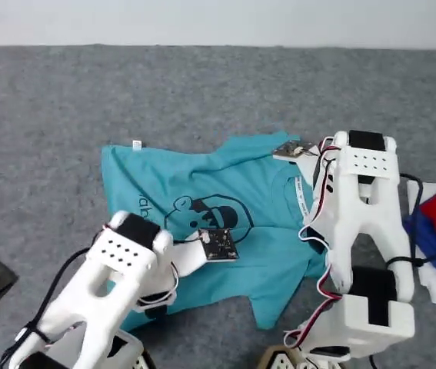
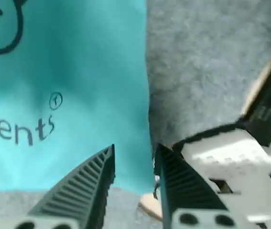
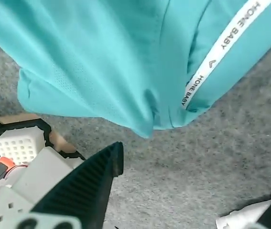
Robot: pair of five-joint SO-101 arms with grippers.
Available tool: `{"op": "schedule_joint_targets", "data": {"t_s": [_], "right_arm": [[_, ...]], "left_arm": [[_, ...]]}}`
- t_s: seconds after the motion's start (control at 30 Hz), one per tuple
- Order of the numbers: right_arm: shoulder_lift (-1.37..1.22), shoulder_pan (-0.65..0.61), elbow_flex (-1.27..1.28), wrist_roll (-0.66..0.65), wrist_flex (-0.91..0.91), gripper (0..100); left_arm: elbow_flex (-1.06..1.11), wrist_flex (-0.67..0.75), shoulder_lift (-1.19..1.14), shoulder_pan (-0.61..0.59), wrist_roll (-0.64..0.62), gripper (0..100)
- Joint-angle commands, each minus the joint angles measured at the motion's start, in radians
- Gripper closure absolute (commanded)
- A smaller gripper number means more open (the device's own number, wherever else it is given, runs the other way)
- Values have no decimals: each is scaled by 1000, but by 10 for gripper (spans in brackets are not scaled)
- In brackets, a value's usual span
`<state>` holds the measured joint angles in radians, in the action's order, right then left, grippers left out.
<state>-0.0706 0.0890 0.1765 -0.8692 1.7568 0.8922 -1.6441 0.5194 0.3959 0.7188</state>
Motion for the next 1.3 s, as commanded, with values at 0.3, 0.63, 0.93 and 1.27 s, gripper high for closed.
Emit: {"op": "schedule_joint_targets", "data": {"t_s": [0.3, 0.63, 0.93, 1.27], "right_arm": [[45, 24, -11, 26, 41, 526], [45, 21, -11, 44, 41, 526], [42, 24, -11, 46, 41, 526], [45, 25, -6, 48, 41, 526]], "left_arm": [[219, 316, 14, 8, -38, 865], [312, 445, 14, 9, 2, 936], [317, 474, 18, 3, 35, 988], [-153, 327, 17, -110, 37, 988]]}}
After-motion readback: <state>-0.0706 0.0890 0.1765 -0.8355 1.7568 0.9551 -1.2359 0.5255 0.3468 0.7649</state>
